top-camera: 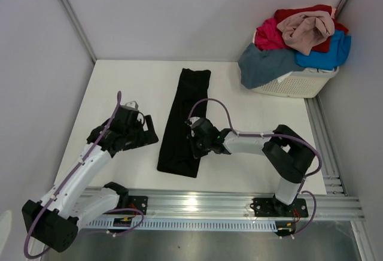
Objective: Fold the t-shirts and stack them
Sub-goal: Rotate the tshirt 90 degrees
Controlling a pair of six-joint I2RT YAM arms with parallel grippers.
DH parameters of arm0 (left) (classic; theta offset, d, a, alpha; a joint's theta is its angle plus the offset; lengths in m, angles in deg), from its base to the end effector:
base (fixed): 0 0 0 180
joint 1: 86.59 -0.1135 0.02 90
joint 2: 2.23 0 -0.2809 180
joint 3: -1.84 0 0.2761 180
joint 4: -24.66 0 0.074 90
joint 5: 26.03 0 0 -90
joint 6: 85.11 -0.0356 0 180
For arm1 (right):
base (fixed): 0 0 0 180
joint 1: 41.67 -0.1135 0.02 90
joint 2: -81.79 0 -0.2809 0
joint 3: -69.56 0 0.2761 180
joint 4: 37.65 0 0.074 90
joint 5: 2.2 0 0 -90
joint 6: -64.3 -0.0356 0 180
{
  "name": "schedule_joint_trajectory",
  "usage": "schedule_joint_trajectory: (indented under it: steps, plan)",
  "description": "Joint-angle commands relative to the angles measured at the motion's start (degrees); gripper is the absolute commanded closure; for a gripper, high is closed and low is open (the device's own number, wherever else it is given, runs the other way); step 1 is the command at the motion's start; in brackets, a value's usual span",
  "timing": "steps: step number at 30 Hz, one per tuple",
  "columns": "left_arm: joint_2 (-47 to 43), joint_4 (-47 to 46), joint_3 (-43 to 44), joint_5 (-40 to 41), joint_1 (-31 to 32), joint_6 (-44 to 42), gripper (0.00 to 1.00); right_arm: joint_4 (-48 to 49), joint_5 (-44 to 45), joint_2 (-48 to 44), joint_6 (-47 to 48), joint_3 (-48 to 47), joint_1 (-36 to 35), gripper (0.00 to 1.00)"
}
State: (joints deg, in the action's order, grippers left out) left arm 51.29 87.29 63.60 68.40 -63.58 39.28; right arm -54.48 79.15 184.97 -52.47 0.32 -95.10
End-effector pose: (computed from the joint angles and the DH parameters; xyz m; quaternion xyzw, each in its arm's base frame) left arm 0.1760 -0.0717 0.2899 -0.1061 0.9455 -0.1145 0.2857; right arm 0.2234 0.3101 0.1483 -0.2412 0.9081 0.2700 0.2103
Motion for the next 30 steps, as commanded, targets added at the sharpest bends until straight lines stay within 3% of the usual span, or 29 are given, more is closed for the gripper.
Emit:
schedule_joint_trajectory:
  steps: [1,5,7,8,10,24,30]
  plan:
    - [2.3,-3.4,-0.3,-3.1,0.6,-1.0,0.06,-5.8,2.4,-5.2,3.7,3.1,-0.1,0.95]
    - [5.0,-4.6,-0.1,-4.0,1.3,-1.6,0.06,-3.7,7.1,-11.7,5.5,2.9,0.2,0.53]
    - [6.4,-5.3,0.1,-6.3,1.9,-1.9,0.06,-2.9,8.3,-16.2,6.5,3.2,0.9,0.42]
    - [6.9,-5.6,0.3,-6.9,2.2,-2.0,0.06,-2.8,8.6,-17.7,6.5,3.8,1.2,0.31]
    - [8.1,-6.7,0.4,-8.5,3.5,-2.3,0.06,-3.7,8.3,-21.3,7.0,4.2,2.4,0.23]
    - [18.6,-11.5,-6.9,-7.4,16.6,8.3,0.05,-4.2,8.5,-33.5,0.0,21.3,3.9,0.14]
    - [21.0,-12.9,-6.6,-5.7,18.7,9.2,0.05,-2.6,7.1,-36.2,-2.1,25.7,4.5,0.13]
